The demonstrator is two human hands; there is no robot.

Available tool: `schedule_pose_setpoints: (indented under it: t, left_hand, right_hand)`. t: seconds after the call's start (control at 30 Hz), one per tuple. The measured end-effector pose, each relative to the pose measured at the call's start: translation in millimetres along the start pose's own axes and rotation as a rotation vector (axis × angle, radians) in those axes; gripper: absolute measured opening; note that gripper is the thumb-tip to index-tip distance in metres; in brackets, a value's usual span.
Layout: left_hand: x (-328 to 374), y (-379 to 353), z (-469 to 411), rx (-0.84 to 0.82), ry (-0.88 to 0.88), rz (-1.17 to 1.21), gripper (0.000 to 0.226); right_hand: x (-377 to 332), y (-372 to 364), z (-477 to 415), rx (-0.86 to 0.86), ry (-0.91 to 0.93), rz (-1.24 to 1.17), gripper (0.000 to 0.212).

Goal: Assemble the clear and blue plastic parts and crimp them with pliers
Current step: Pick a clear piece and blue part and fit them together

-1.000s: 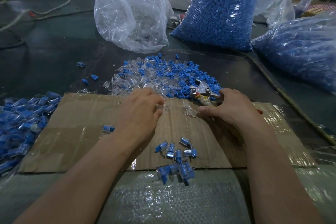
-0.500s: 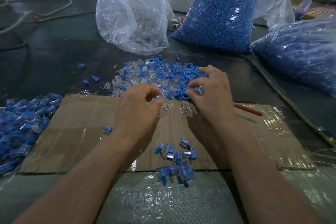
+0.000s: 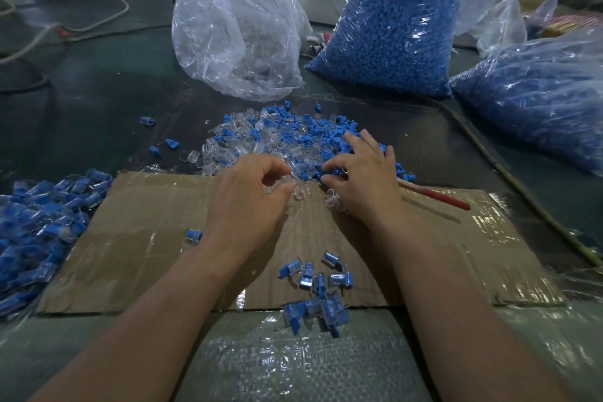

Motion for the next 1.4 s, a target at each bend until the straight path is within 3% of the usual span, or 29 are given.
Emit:
schedule_pose_setpoints:
  t: [0.33,0.5,0.67,0.83,1.2,1.4]
  left_hand:
    - [-0.2,1.0,1.3,-0.02,0.061,0.031,0.011]
    - [-3.6,0.0,0.2,-0.082,0.242,0.284,0.025]
    - [-9.2,0.9,-0.4,-0.101,0.503,0.612,0.021]
    - [-13.8,-5.6,1.1,-0.148,0.692,0.816,0.013]
    - [-9.3,-10.6,3.0,-0.231,0.651,0.896,0.014]
    - [-11.5,-9.8,2.4,-0.21,0.575,0.837,0.019]
  right_hand:
    - [1.8,0.0,1.6,-0.04,-0.046,-0.047,0.023]
    - [-1.8,9.8,3.4,0.06,-0.005,-0.098,0.021]
    - [-9.6,45.4,18.0,0.391,-0.009,-0.428,0.015]
    - [-28.2,50.6,36.6,0.354,-0.037,-0.738,0.013]
    - [-36.9,46.0,40.3,0.287,-0.021,-0.755,0.006]
    - [-40.7,42.6,41.5,0.178,0.008,-0.699,0.028]
Point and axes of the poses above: each hand's wrist, its own z-axis away from the middle knuckle, its own y-axis out of the back of the hand, x = y × z, the point moved 6 cm from there along -z, towards the middle knuckle, and after that the axes turned 10 degrees about x, right-handed, at the moved point
